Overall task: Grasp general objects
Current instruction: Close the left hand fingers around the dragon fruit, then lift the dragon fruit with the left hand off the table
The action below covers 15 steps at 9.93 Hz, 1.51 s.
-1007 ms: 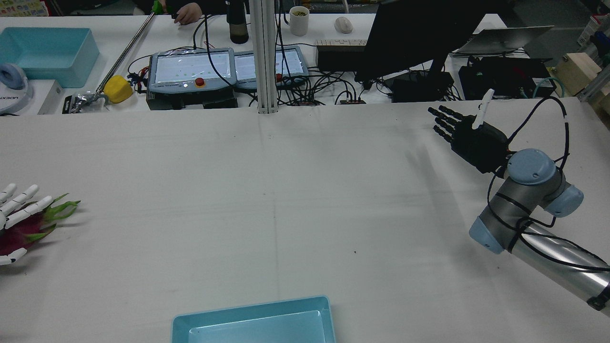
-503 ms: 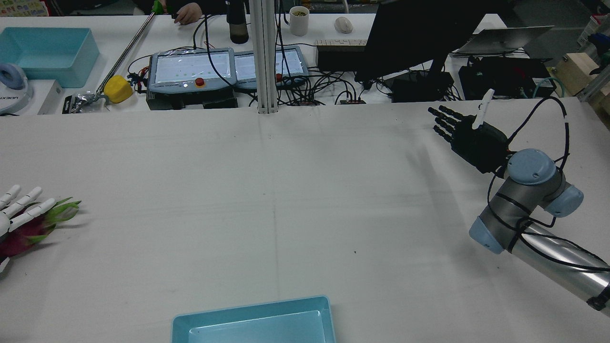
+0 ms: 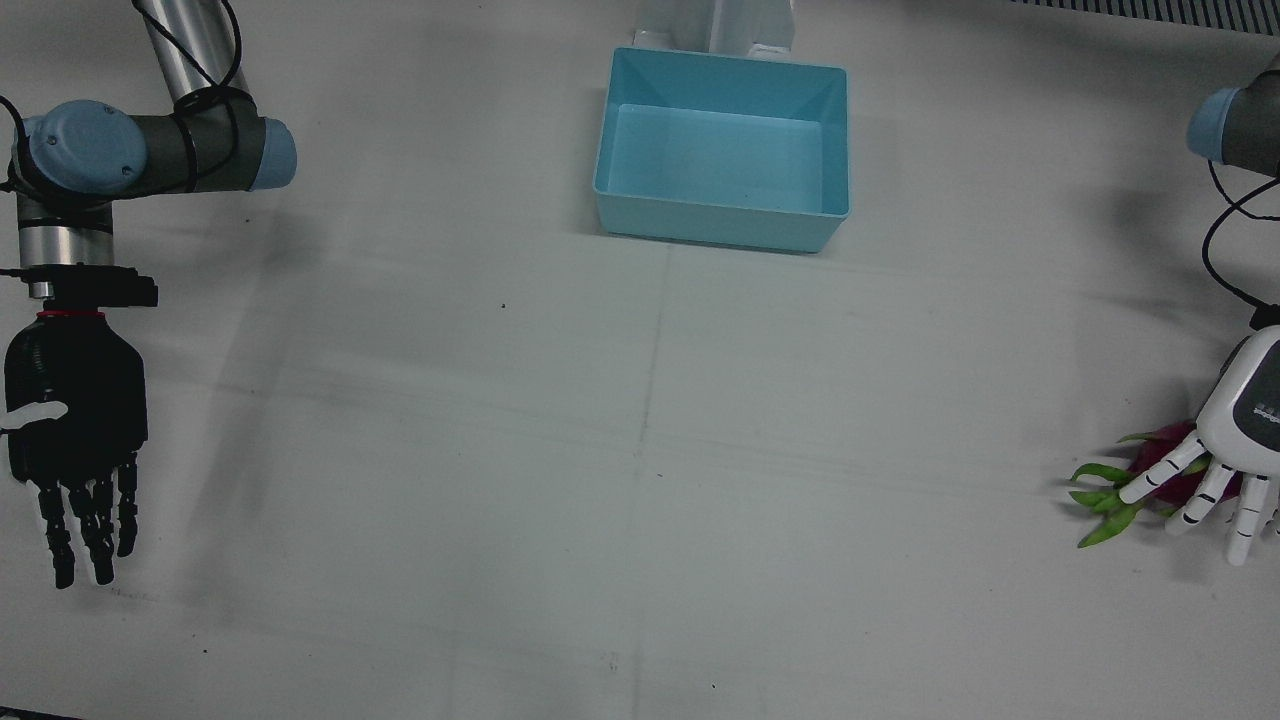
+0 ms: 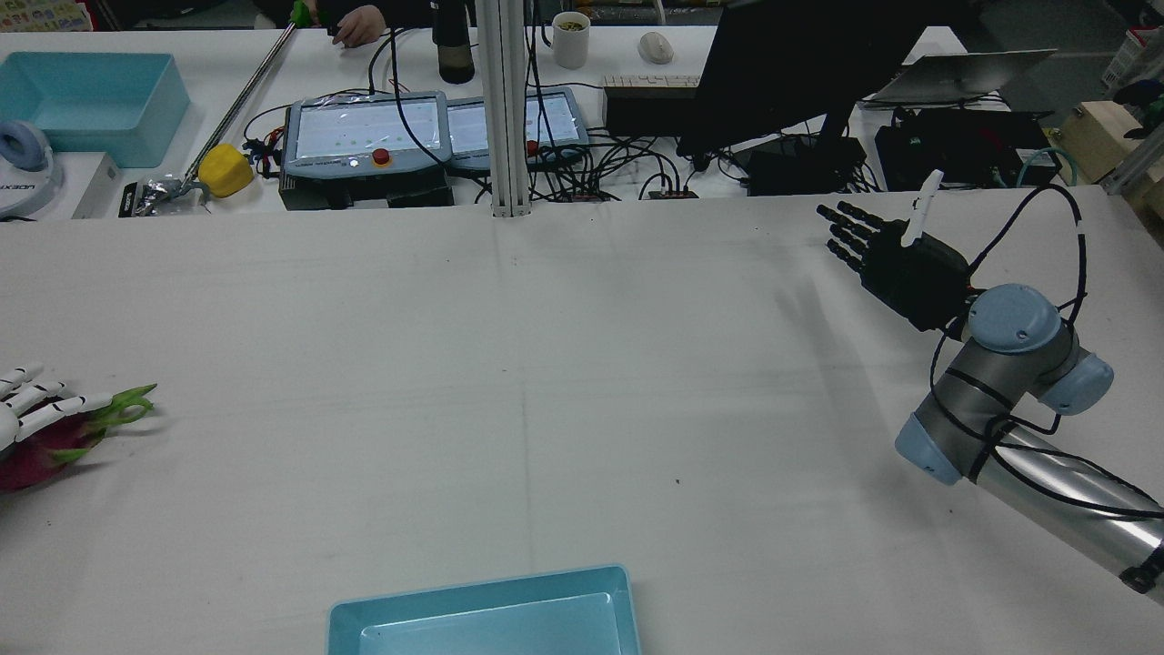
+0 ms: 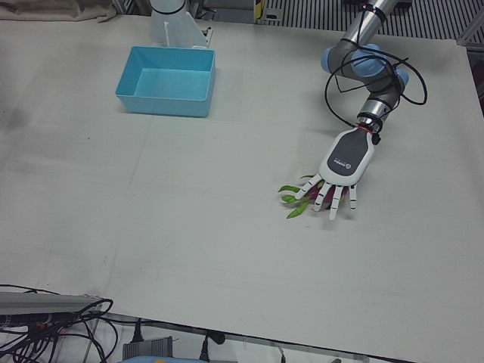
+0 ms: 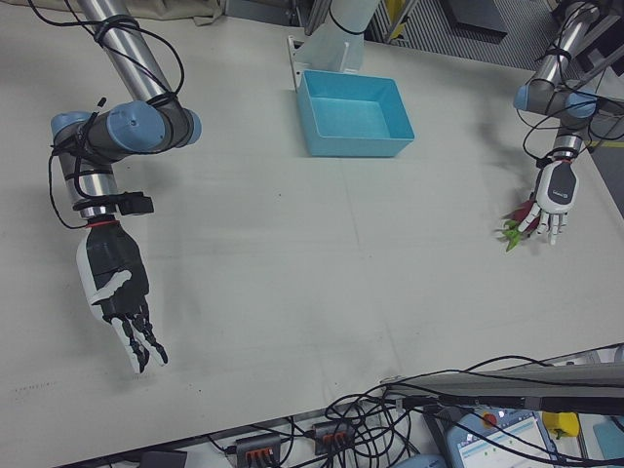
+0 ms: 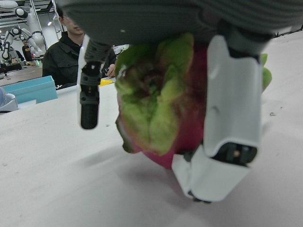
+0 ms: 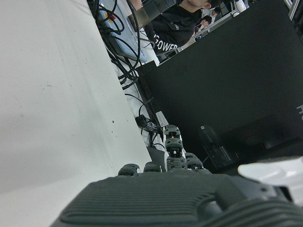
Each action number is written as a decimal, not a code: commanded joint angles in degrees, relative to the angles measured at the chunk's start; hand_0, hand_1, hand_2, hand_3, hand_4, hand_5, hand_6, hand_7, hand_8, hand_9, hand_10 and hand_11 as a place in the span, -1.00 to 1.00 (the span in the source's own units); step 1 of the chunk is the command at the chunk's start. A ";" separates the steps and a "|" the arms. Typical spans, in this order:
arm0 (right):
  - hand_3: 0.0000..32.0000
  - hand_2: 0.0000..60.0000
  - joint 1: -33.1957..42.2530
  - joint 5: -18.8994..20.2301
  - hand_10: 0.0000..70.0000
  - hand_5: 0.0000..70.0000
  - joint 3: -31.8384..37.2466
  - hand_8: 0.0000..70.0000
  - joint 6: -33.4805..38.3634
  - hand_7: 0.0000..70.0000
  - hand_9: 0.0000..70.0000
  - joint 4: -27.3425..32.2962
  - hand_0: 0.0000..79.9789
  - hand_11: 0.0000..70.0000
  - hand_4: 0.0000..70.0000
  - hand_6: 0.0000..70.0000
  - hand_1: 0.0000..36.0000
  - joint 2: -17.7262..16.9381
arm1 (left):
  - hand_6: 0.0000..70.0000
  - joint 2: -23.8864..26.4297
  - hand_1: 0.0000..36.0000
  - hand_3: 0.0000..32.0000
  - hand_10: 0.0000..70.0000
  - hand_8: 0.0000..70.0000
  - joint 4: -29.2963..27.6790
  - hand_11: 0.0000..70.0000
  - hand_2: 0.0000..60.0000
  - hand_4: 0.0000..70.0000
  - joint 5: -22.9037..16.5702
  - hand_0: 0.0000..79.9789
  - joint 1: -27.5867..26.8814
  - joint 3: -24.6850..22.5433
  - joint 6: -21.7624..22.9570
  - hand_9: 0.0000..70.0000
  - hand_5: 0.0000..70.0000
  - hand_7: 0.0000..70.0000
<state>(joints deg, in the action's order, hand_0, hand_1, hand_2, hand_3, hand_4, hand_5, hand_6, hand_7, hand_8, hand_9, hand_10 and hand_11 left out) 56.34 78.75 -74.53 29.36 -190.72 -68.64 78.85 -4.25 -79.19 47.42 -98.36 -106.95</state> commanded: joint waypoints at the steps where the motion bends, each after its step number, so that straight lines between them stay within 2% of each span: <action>1: -1.00 -1.00 0.00 0.00 -1.00 -1.00 0.00 -1.00 0.00 -1.00 -1.00 0.00 -1.00 -1.00 -1.00 -1.00 -1.00 0.00 | 0.64 -0.63 1.00 1.00 1.00 0.48 -3.48 1.00 1.00 -0.97 -0.26 1.00 0.04 0.19 0.07 0.64 0.01 1.00; 2: -1.00 -1.00 0.00 0.00 -1.00 -1.00 0.00 -1.00 0.00 -1.00 -1.00 0.00 -1.00 -1.00 -1.00 -1.00 -1.00 0.00 | 1.00 -0.63 0.97 0.66 1.00 1.00 -3.57 1.00 1.00 0.34 -0.26 0.99 0.04 -0.08 0.07 1.00 0.28 1.00; 3: -1.00 -1.00 0.00 0.00 -1.00 -1.00 0.00 -1.00 0.00 -1.00 -1.00 0.00 -1.00 -1.00 -1.00 -1.00 -1.00 0.00 | 1.00 -0.63 0.72 -0.68 1.00 1.00 -3.83 1.00 1.00 1.00 -0.26 0.95 0.13 -0.77 0.16 1.00 0.41 1.00; 4: -1.00 -1.00 0.00 0.00 -1.00 -1.00 -0.09 -1.00 0.00 -1.00 -1.00 0.00 -1.00 -1.00 -1.00 -1.00 -1.00 0.00 | 1.00 -1.15 0.57 -1.00 1.00 1.00 -4.18 1.00 1.00 1.00 -0.35 0.92 0.30 -2.61 0.60 1.00 0.52 1.00; 6: -1.00 -1.00 0.00 0.00 -1.00 -1.00 -0.09 -1.00 0.00 -1.00 -1.00 0.00 -1.00 -1.00 -1.00 -1.00 -1.00 0.00 | 1.00 -3.61 0.90 -1.00 1.00 1.00 -3.76 1.00 1.00 1.00 -0.52 1.00 0.22 -9.45 2.17 1.00 0.54 1.00; 7: -1.00 -1.00 0.00 0.00 -1.00 -1.00 -0.09 -1.00 0.00 -1.00 -1.00 0.00 -1.00 -1.00 -1.00 -1.00 -1.00 0.00 | 1.00 -3.53 0.89 -1.00 1.00 1.00 -2.36 1.00 1.00 1.00 -0.52 1.00 0.13 -11.05 5.92 1.00 0.54 1.00; 9: -1.00 -1.00 0.00 0.00 -1.00 -1.00 -0.09 -1.00 0.00 -1.00 -1.00 0.00 -1.00 -1.00 -1.00 -1.00 -1.00 0.00 | 1.00 -3.53 0.94 -1.00 1.00 1.00 0.89 1.00 1.00 1.00 -0.61 1.00 0.13 -14.65 10.07 1.00 0.54 1.00; 10: -1.00 -1.00 0.00 0.00 -1.00 -1.00 -0.09 -1.00 0.00 -1.00 -1.00 0.00 -1.00 -1.00 -1.00 -1.00 -1.00 0.00 | 1.00 -3.44 0.87 -1.00 1.00 1.00 1.69 1.00 1.00 1.00 -1.83 1.00 0.13 -15.45 15.14 1.00 0.54 1.00; 12: -1.00 -1.00 0.00 0.00 -1.00 -1.00 -0.09 -1.00 0.00 -1.00 -1.00 0.00 -1.00 -1.00 -1.00 -1.00 -1.00 0.00 | 1.00 -2.39 0.74 -1.00 1.00 1.00 3.72 1.00 1.00 1.00 -7.00 1.00 0.13 -16.42 27.51 1.00 0.54 1.00; 14: -1.00 -1.00 0.00 0.00 -1.00 -1.00 -0.09 -1.00 0.00 -1.00 -1.00 0.00 -1.00 -1.00 -1.00 -1.00 -1.00 0.00 | 1.00 -2.39 0.78 -1.00 1.00 1.00 1.98 1.00 1.00 1.00 -13.32 1.00 0.48 -16.60 43.77 1.00 0.54 1.00; 15: -1.00 -1.00 0.00 0.00 -1.00 -1.00 -0.09 -1.00 0.00 -1.00 -1.00 0.00 -1.00 -1.00 -1.00 -1.00 -1.00 0.00 | 1.00 -2.39 0.81 -1.00 1.00 1.00 0.14 1.00 1.00 1.00 -16.14 1.00 0.65 -16.60 48.97 1.00 0.54 1.00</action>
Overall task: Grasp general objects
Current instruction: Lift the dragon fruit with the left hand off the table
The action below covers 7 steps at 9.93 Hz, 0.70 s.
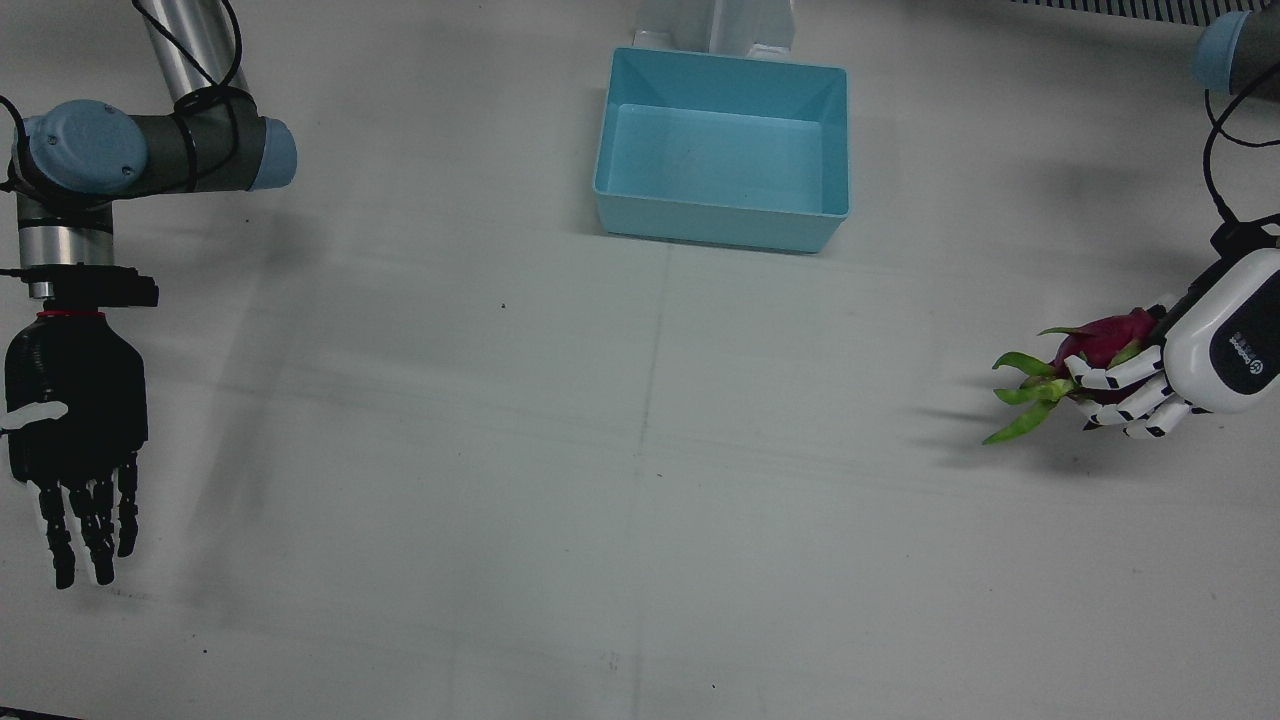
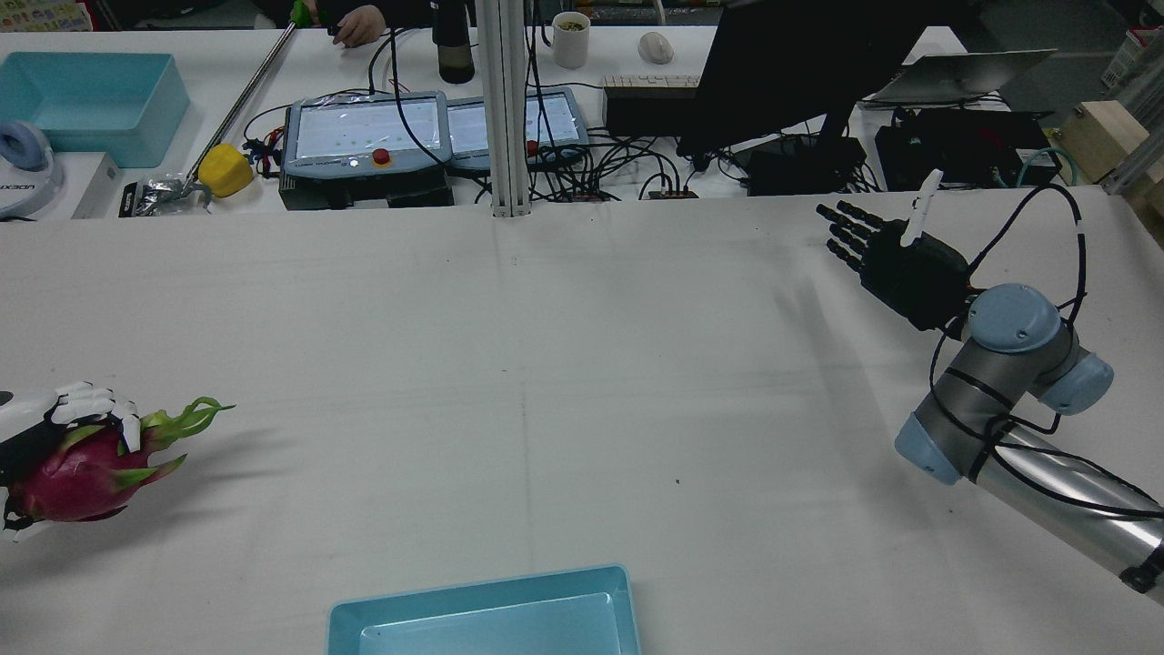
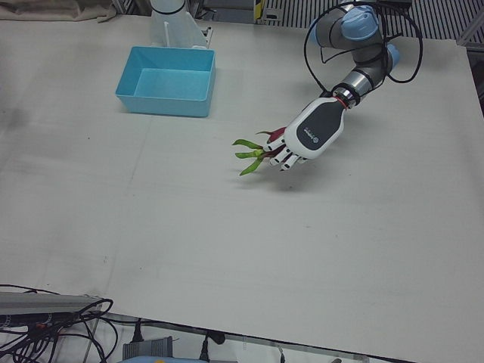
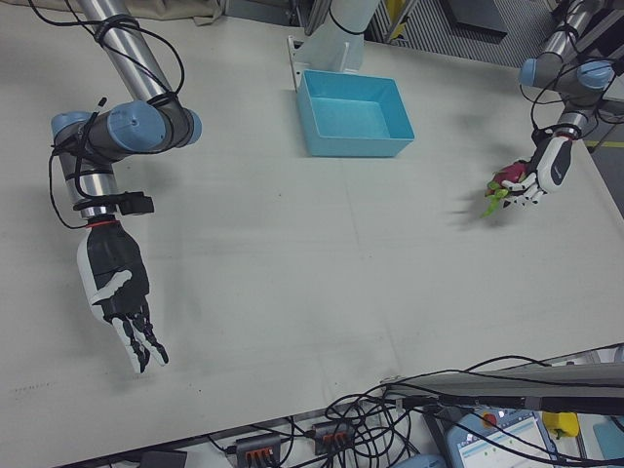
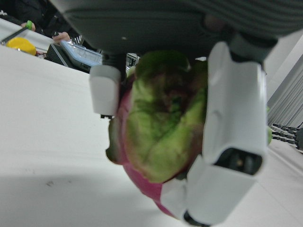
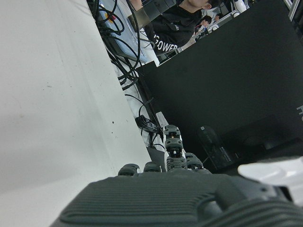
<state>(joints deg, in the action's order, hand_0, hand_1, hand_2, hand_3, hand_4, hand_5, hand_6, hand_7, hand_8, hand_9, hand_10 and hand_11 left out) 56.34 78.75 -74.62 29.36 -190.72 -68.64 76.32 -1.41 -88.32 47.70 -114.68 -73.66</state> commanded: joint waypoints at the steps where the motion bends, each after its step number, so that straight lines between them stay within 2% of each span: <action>1: -1.00 -1.00 0.00 0.00 -1.00 -1.00 0.09 -1.00 0.00 -1.00 -1.00 0.00 -1.00 -1.00 -1.00 -1.00 -1.00 0.00 | 1.00 -0.29 0.80 -1.00 1.00 1.00 -4.55 1.00 1.00 1.00 -8.87 1.00 0.55 -0.19 19.83 1.00 0.54 1.00; 4: -1.00 -1.00 0.00 0.00 -1.00 -1.00 0.00 -1.00 0.00 -1.00 -1.00 0.00 -1.00 -1.00 -1.00 -1.00 -1.00 0.00 | 1.00 -0.55 0.86 -1.00 1.00 1.00 -4.66 1.00 1.00 1.00 -13.79 1.00 0.37 -1.07 25.65 1.00 0.54 1.00; 6: -1.00 -1.00 0.00 0.00 -1.00 -1.00 0.00 -1.00 0.00 -1.00 -1.00 0.00 -1.00 -1.00 -1.00 -1.00 -1.00 0.00 | 1.00 -0.55 0.90 -1.00 1.00 1.00 -7.36 1.00 1.00 1.00 -16.35 1.00 0.11 -1.68 32.66 1.00 0.54 1.00; 7: -1.00 -1.00 0.00 0.00 -1.00 -1.00 0.00 -1.00 0.00 -1.00 -1.00 0.00 -1.00 -1.00 -1.00 -1.00 -1.00 0.00 | 1.00 -0.55 0.89 -1.00 1.00 1.00 -10.16 1.00 1.00 1.00 -16.36 1.00 -0.67 -2.38 35.92 1.00 0.54 1.00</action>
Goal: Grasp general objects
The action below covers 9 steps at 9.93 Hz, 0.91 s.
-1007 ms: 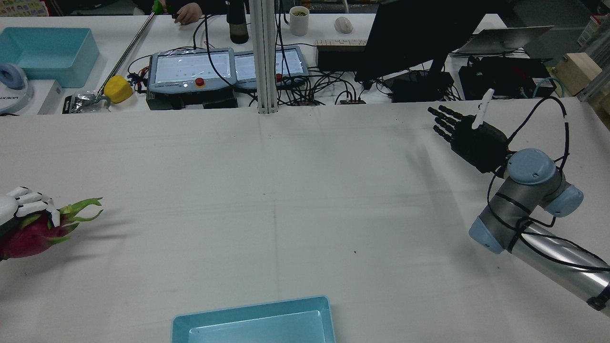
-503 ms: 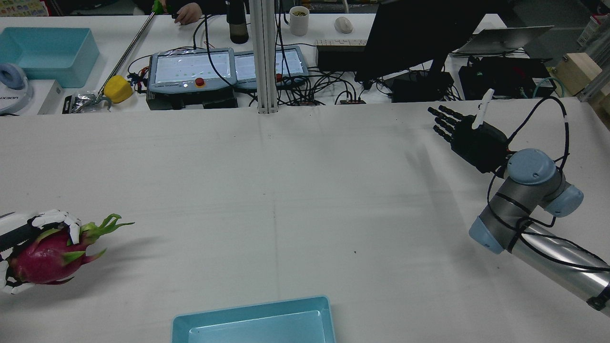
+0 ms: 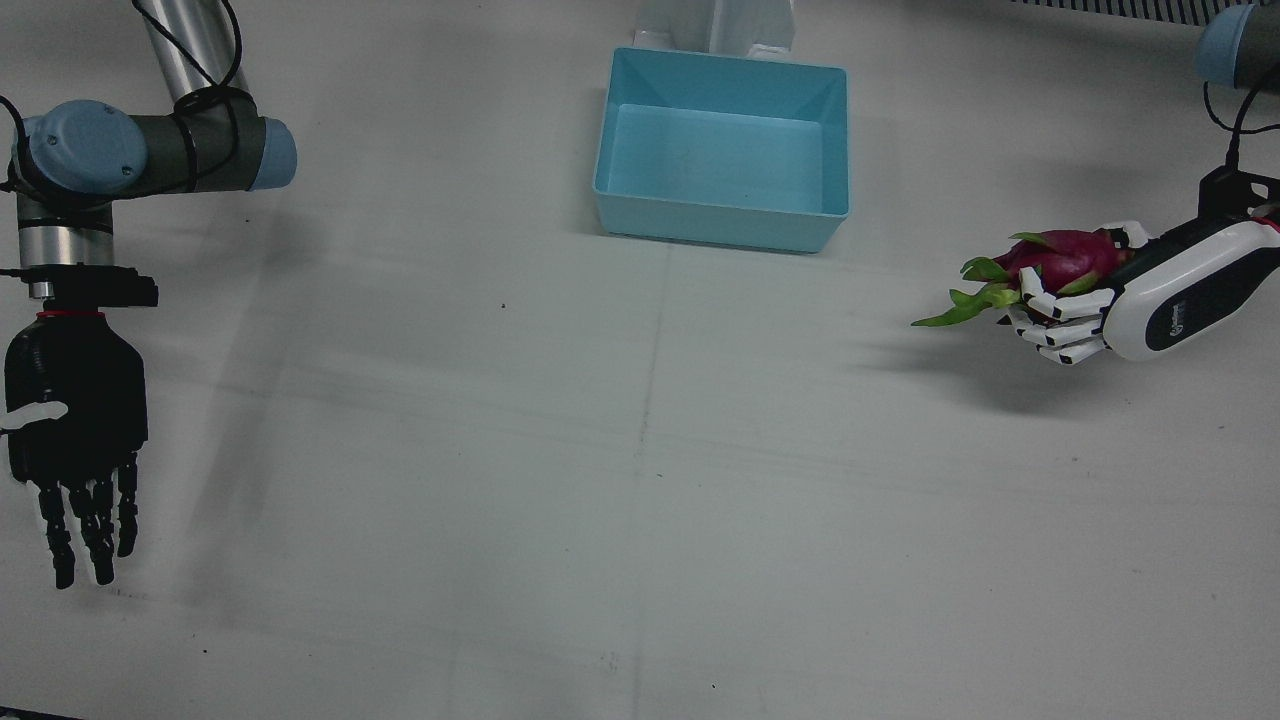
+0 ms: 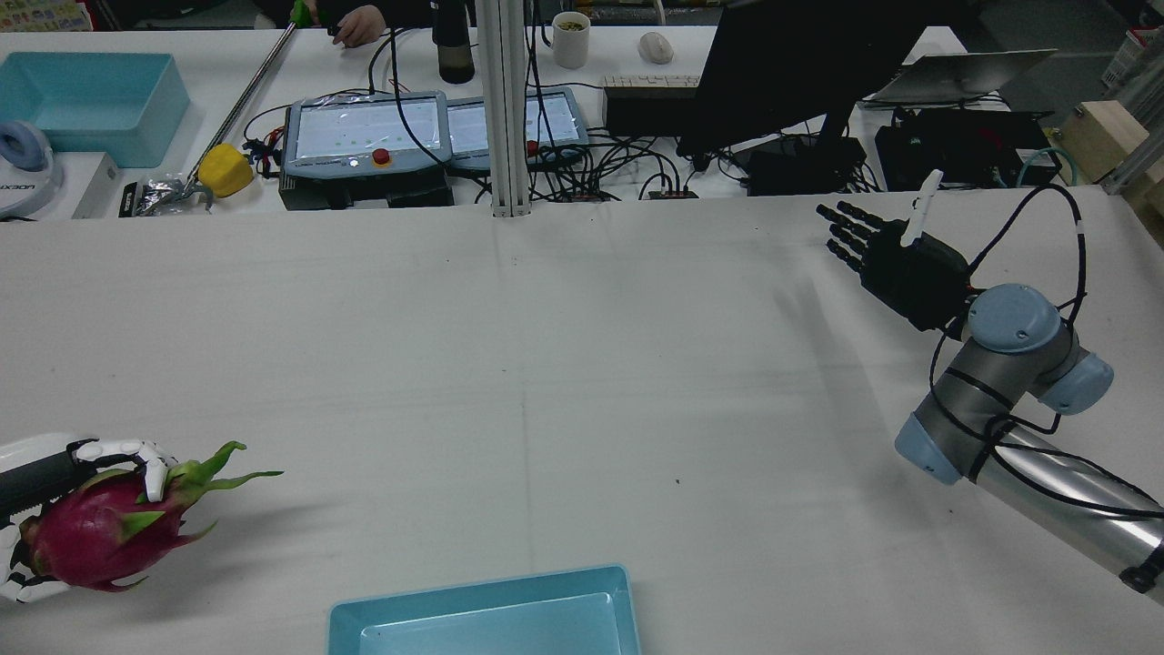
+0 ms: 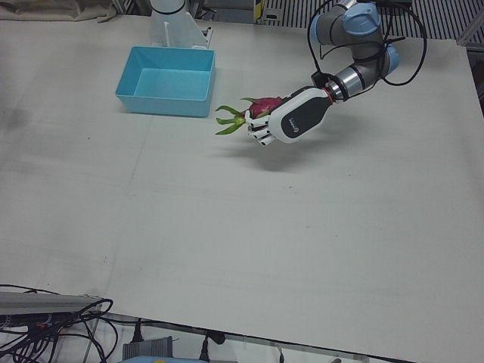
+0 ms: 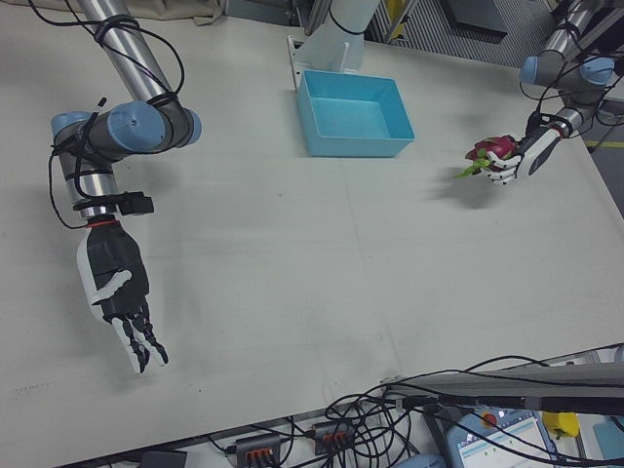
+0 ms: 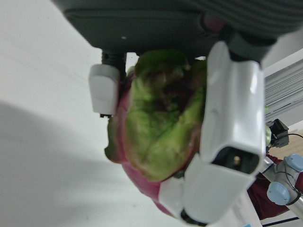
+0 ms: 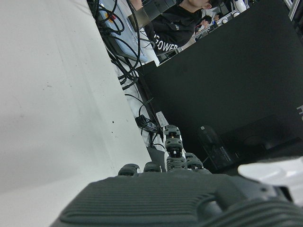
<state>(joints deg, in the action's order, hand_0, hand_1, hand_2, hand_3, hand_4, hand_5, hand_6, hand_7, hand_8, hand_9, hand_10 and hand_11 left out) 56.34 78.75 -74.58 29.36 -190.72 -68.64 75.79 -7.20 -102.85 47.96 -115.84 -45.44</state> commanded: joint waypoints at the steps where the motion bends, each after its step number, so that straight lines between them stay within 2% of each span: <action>1: -1.00 -1.00 0.00 0.00 -1.00 -1.00 -0.04 -1.00 0.00 -1.00 -1.00 0.00 -1.00 -1.00 -1.00 -1.00 -1.00 0.00 | 1.00 0.05 0.92 -1.00 1.00 1.00 -8.67 1.00 1.00 1.00 -1.83 1.00 -4.60 -1.23 10.78 1.00 0.54 1.00; 2: -1.00 -1.00 0.00 0.00 -1.00 -1.00 -0.04 -1.00 0.00 -1.00 -1.00 0.00 -1.00 -1.00 -1.00 -1.00 -1.00 0.00 | 1.00 0.14 0.93 -1.00 1.00 1.00 -11.41 1.00 1.00 1.00 -1.75 1.00 -8.38 -1.75 12.29 1.00 0.54 1.00; 3: -1.00 -1.00 0.00 0.00 -1.00 -1.00 -0.04 -1.00 0.00 -1.00 -1.00 0.00 -1.00 -1.00 -1.00 -1.00 -1.00 0.00 | 1.00 0.58 0.91 -1.00 1.00 1.00 -13.00 1.00 1.00 1.00 -1.22 1.00 -14.59 -3.41 12.30 1.00 0.54 1.00; 4: -1.00 -1.00 0.00 0.00 -1.00 -1.00 -0.04 -1.00 0.00 -1.00 -1.00 0.00 -1.00 -1.00 -1.00 -1.00 -1.00 0.00 | 1.00 0.58 0.90 -1.00 1.00 1.00 -13.02 1.00 1.00 1.00 -0.61 1.00 -17.87 -5.26 12.13 1.00 0.54 1.00; 7: -1.00 -1.00 0.00 0.00 -1.00 -1.00 -0.04 -1.00 0.00 -1.00 -1.00 0.00 -1.00 -1.00 -1.00 -1.00 -1.00 0.00 | 1.00 0.67 0.80 -1.00 1.00 1.00 -12.67 1.00 1.00 1.00 0.01 1.00 -19.93 -7.21 12.65 1.00 0.54 1.00; 9: -1.00 -1.00 0.00 0.00 -1.00 -1.00 -0.04 -1.00 0.00 -1.00 -1.00 0.00 -1.00 -1.00 -1.00 -1.00 -1.00 0.00 | 1.00 1.80 0.77 -1.00 1.00 1.00 -12.67 1.00 1.00 1.00 5.70 1.00 -21.06 -7.65 13.97 1.00 0.54 1.00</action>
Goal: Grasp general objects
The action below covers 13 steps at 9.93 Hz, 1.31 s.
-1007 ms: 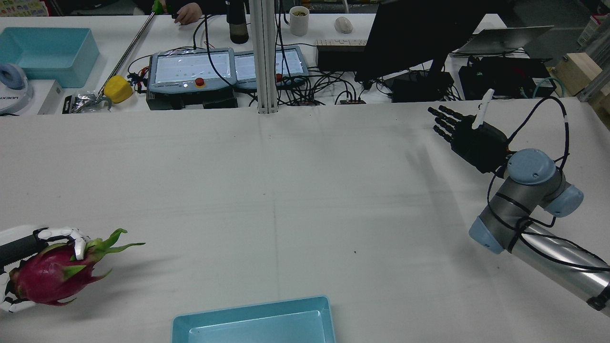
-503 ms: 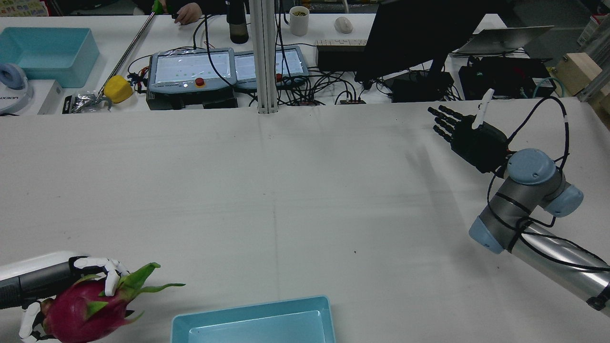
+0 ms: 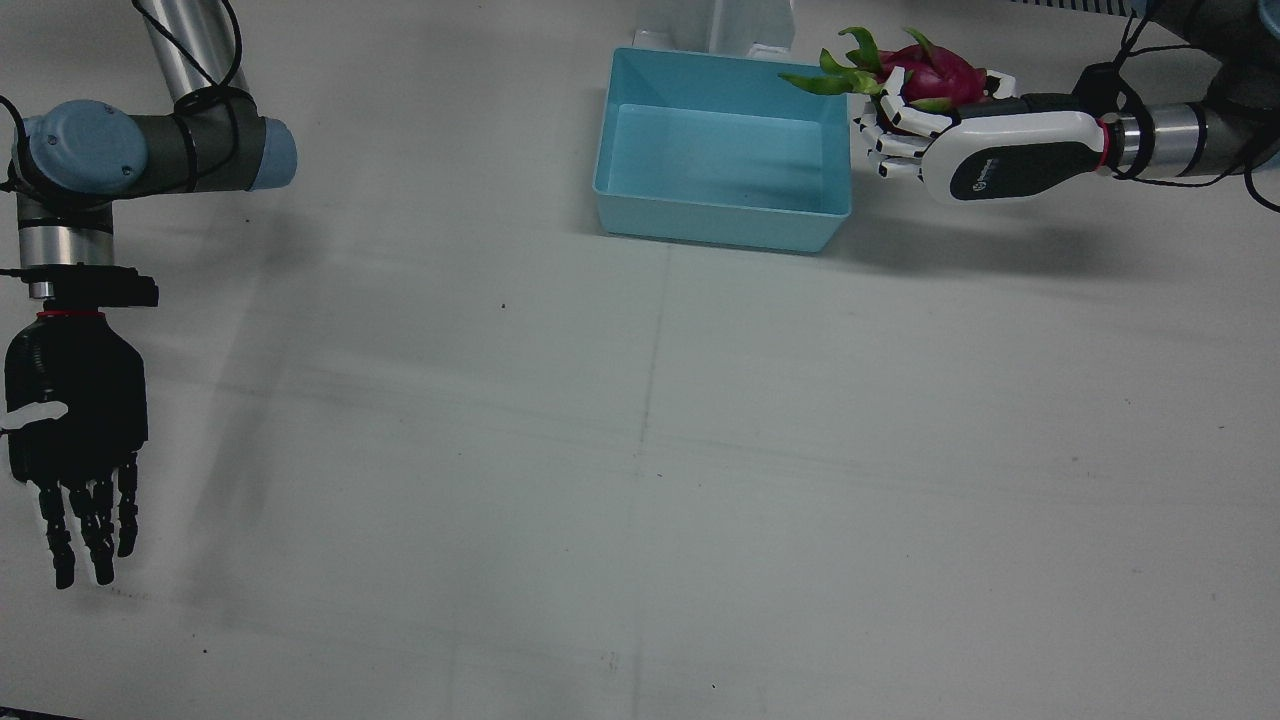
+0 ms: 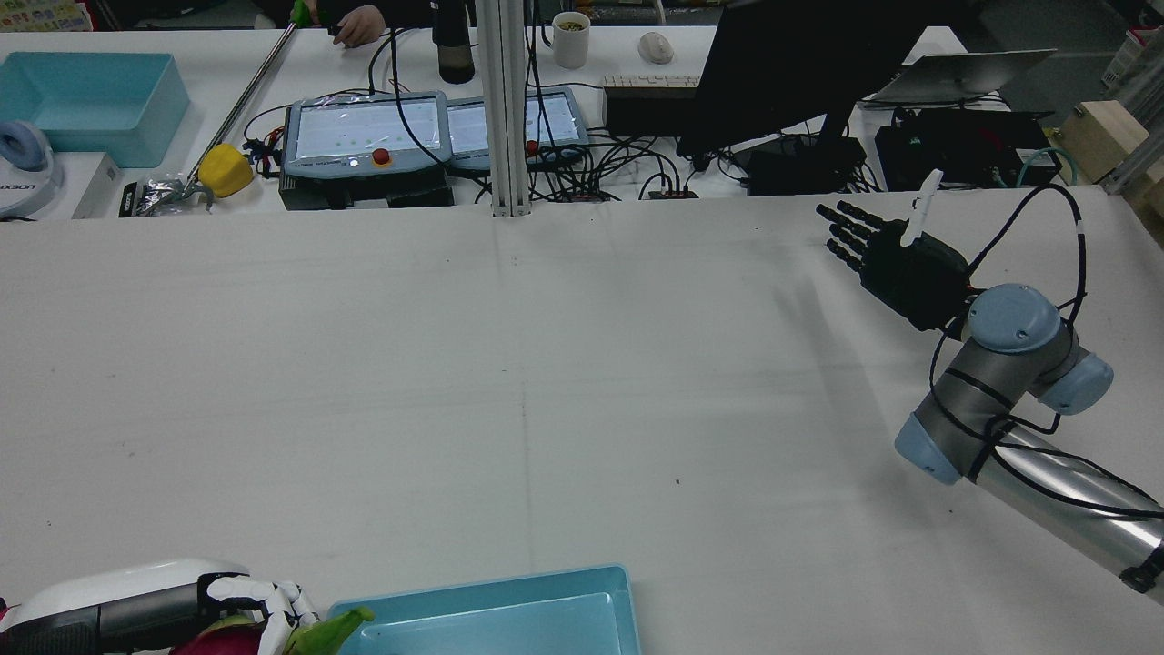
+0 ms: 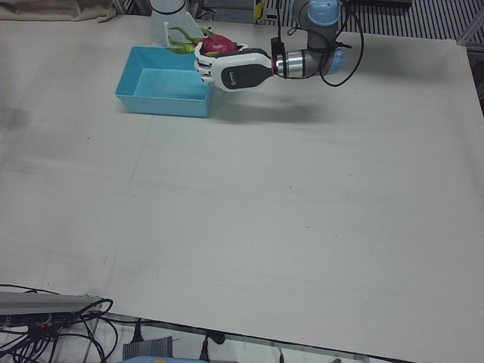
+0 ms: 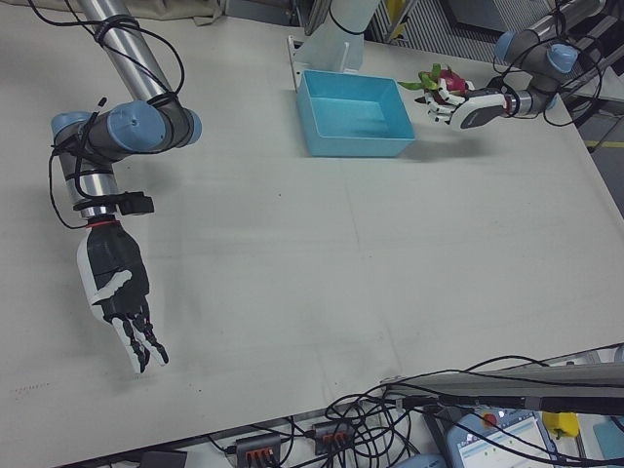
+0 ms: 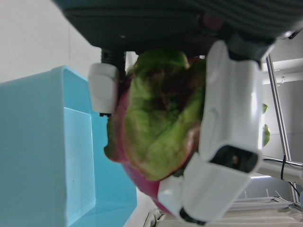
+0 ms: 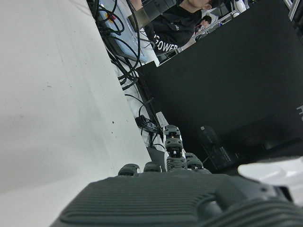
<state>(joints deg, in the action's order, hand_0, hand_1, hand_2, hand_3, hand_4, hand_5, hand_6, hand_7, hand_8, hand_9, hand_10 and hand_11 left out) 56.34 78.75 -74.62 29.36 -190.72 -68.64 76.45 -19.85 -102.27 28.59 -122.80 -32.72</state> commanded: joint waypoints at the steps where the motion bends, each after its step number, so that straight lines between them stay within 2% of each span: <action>1: -1.00 -1.00 0.00 0.00 -1.00 -1.00 0.00 -1.00 0.00 -1.00 -1.00 0.00 -1.00 -1.00 -1.00 -1.00 -1.00 0.00 | 1.00 3.33 0.77 -1.00 1.00 1.00 0.86 1.00 1.00 1.00 9.85 1.00 -5.27 -0.68 1.60 1.00 0.54 1.00; 2: -1.00 -1.00 0.00 0.00 -1.00 -1.00 0.00 -1.00 0.00 -1.00 -1.00 0.00 -1.00 -1.00 -1.00 -1.00 -1.00 0.00 | 1.00 8.40 0.79 -1.00 1.00 1.00 4.52 1.00 1.00 1.00 16.07 1.00 -11.31 -0.51 1.26 1.00 0.54 1.00; 3: -1.00 -1.00 0.00 0.00 -1.00 -1.00 0.00 -1.00 0.00 -1.00 -1.00 0.00 -1.00 -1.00 -1.00 -1.00 -1.00 0.00 | 1.00 15.67 0.80 -1.00 1.00 1.00 9.69 1.00 1.00 1.00 19.88 1.00 -16.68 0.19 0.56 1.00 0.54 1.00; 4: -1.00 -1.00 0.00 0.00 -1.00 -1.00 0.00 -1.00 0.00 -1.00 -1.00 0.00 -1.00 -1.00 -1.00 -1.00 -1.00 0.00 | 1.00 22.10 0.81 -1.00 1.00 1.00 13.66 1.00 1.00 1.00 22.09 1.00 -19.60 1.94 -0.41 1.00 0.54 1.00; 6: -1.00 -1.00 0.00 0.00 -1.00 -1.00 0.09 -1.00 0.00 -1.00 -1.00 0.00 -1.00 -1.00 -1.00 -1.00 -1.00 0.00 | 1.00 28.38 0.72 -1.00 1.00 1.00 17.98 1.00 1.00 1.00 23.08 1.00 -19.89 4.15 -0.50 1.00 0.54 1.00; 7: -1.00 -1.00 0.00 0.00 -1.00 -1.00 0.09 -1.00 0.00 -1.00 -1.00 0.00 -1.00 -1.00 -1.00 -1.00 -1.00 0.00 | 1.00 29.88 0.63 -1.00 1.00 1.00 18.79 1.00 1.00 1.00 22.82 0.92 -19.72 4.50 -0.15 1.00 0.46 1.00; 8: -1.00 -1.00 0.00 0.00 -1.00 -1.00 0.09 -1.00 0.00 -1.00 -1.00 0.00 -1.00 -1.00 -1.00 -1.00 -1.00 0.00 | 1.00 30.33 1.00 -1.00 0.96 0.24 18.71 1.00 1.00 1.00 22.64 0.99 -19.37 4.68 0.20 0.22 -0.12 1.00; 9: -1.00 -1.00 0.00 0.00 -1.00 -1.00 0.09 -1.00 0.00 -1.00 -1.00 0.00 -1.00 -1.00 -1.00 -1.00 -1.00 0.00 | 0.37 30.77 1.00 -0.96 -0.70 -0.72 19.49 -0.49 1.00 0.03 22.55 1.00 -18.84 4.59 0.20 -0.47 -0.45 1.00; 10: -1.00 -1.00 0.00 0.00 -1.00 -1.00 0.09 -1.00 0.00 -1.00 -1.00 0.00 -1.00 -1.00 -1.00 -1.00 -1.00 0.00 | -0.63 31.91 1.00 -0.29 -1.00 -0.95 21.50 -1.00 1.00 -0.48 22.12 0.80 -17.71 4.77 0.11 -0.65 -0.68 0.97; 11: -1.00 -1.00 0.00 0.00 -1.00 -1.00 0.09 -1.00 0.00 -1.00 -1.00 0.00 -1.00 -1.00 -1.00 -1.00 -1.00 0.00 | 0.15 32.53 0.53 -0.95 -1.00 -0.80 23.00 -1.00 1.00 0.16 19.68 0.18 -16.39 4.77 0.11 -0.47 -0.84 1.00; 12: -1.00 -1.00 0.00 0.00 -1.00 -1.00 0.09 -1.00 0.00 -1.00 -1.00 0.00 -1.00 -1.00 -1.00 -1.00 -1.00 0.00 | 1.00 32.71 -0.93 -1.00 -0.53 -0.34 23.80 -0.38 1.00 1.00 15.65 -0.80 -13.33 4.68 -0.15 -0.24 -0.81 1.00; 13: -1.00 -1.00 0.00 0.00 -1.00 -1.00 0.09 -1.00 0.00 -1.00 -1.00 0.00 -1.00 -1.00 -1.00 -1.00 -1.00 0.00 | 1.00 32.19 -1.00 -1.00 -0.18 0.30 23.89 0.08 0.88 1.00 11.87 -1.00 -10.08 4.59 -0.33 0.38 -0.70 1.00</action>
<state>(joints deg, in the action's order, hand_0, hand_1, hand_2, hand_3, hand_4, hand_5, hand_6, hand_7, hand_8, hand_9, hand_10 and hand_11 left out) 56.34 78.75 -74.53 29.36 -190.72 -68.64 108.46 2.32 -82.69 12.28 -118.12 -32.68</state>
